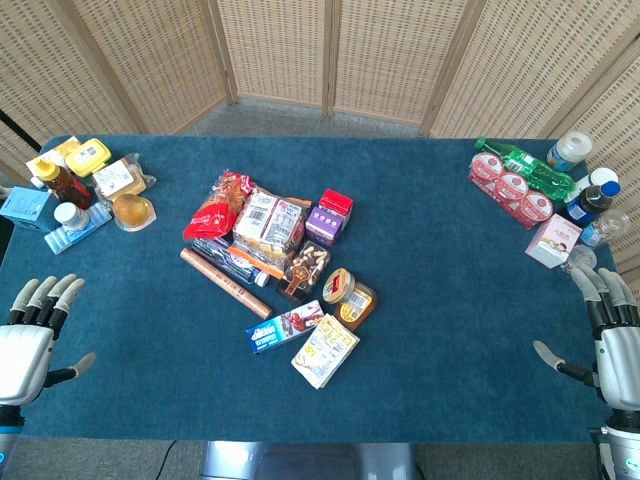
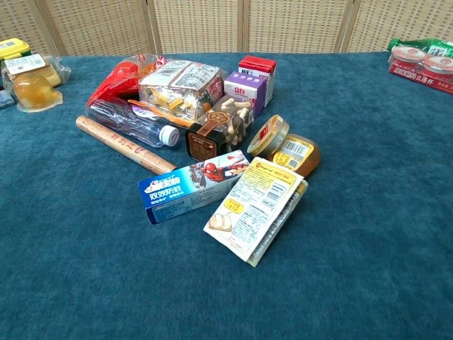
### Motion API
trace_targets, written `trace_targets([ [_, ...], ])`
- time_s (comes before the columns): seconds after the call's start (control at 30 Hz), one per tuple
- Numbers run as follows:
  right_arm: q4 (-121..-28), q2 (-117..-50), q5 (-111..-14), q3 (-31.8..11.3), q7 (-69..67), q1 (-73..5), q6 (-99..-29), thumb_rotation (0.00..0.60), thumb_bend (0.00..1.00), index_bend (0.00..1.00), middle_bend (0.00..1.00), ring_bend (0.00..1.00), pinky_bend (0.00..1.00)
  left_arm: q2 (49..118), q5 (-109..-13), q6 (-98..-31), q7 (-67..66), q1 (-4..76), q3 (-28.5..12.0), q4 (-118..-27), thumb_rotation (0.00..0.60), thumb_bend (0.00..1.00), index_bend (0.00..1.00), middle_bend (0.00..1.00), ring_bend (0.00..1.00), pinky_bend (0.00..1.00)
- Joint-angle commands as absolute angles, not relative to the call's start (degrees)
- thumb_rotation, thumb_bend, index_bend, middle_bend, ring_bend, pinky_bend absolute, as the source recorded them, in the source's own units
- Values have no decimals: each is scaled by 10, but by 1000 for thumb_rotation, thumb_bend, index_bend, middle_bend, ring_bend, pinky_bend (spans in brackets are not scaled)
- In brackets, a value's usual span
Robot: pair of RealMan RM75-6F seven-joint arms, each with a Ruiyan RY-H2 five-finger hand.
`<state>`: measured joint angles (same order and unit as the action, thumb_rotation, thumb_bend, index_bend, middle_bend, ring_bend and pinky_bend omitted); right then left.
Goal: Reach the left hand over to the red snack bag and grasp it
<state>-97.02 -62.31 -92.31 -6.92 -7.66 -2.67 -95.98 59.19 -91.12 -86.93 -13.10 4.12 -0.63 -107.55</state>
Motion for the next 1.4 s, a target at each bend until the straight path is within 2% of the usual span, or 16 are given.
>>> trace_targets([
  [0.03,-969,-624,-923,-69,-74,-27,-958,600,0,0,0,0,0,592,-910,-868,-132,42,-7,-1073,600,0,0,0,0,0],
  [0.23,-970,-625,-924,-68,-72,-28,-956,600,0,0,0,0,0,593,-900,-850,-117,55,-15,-1052,600,0,0,0,0,0],
  [0.37,-974,-621,-926,-70,-76,-24,-966,600,0,0,0,0,0,605,-911,-843,-79,85,-40,-983,600,0,0,0,0,0],
  [0.5,-979,-617,-927,-71,-81,-21,-972,600,0,0,0,0,0,613,-900,-792,-41,136,-67,-889,600,0,0,0,0,0],
  [0.63,-981,-616,-927,-71,-81,-21,-973,600,0,0,0,0,0,616,-868,-716,-39,185,-85,-851,600,0,0,0,0,0],
  [0.8,-982,-614,-923,-72,-85,-21,-971,600,0,0,0,0,0,631,-822,-621,-97,258,-112,-836,600,0,0,0,0,0],
  [0.9,-982,-611,-923,-72,-91,-20,-972,600,0,0,0,0,0,648,-814,-595,-140,295,-123,-820,600,0,0,0,0,0],
  [1.07,-982,-608,-925,-72,-98,-19,-975,600,0,0,0,0,0,672,-826,-550,-178,345,-117,-773,600,0,0,0,0,0],
  [1.4,-987,-602,-925,-74,-115,-16,-981,600,0,0,0,0,0,750,-773,-468,-268,432,-125,-723,600,0,0,0,0,0],
])
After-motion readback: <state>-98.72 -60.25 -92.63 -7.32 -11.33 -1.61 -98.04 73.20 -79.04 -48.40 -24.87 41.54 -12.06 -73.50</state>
